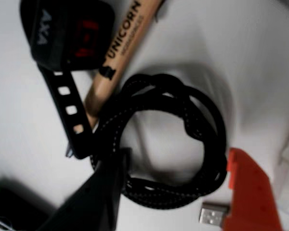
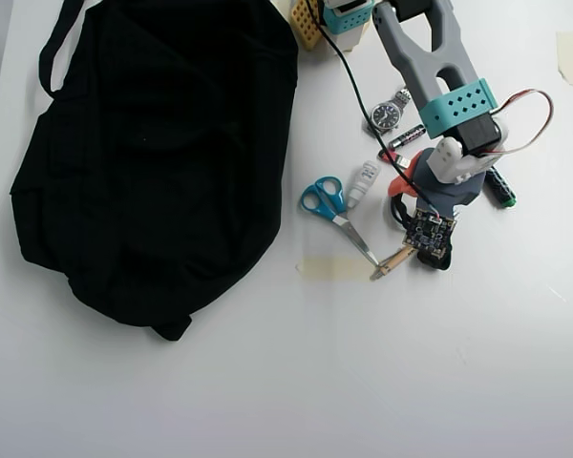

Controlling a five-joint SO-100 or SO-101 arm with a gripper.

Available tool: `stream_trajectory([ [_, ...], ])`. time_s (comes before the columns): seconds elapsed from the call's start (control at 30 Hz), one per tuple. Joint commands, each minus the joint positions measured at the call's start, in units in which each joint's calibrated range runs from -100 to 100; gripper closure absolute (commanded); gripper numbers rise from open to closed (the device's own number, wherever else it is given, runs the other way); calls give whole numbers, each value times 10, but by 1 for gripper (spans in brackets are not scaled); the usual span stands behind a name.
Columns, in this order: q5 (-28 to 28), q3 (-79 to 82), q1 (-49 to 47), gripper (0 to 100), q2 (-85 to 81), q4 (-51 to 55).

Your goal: Put the usbc cable into the black bag

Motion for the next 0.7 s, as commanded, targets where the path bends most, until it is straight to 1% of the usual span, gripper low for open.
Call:
stream_trajectory([
  [0.0, 18, -13, -5, 74, -6, -6],
  [0.43, 75, -4, 9, 74, -6, -6],
  [0.53, 79, 4, 12, 74, -6, -7],
  [0.67, 79, 38, 15, 74, -6, -51],
])
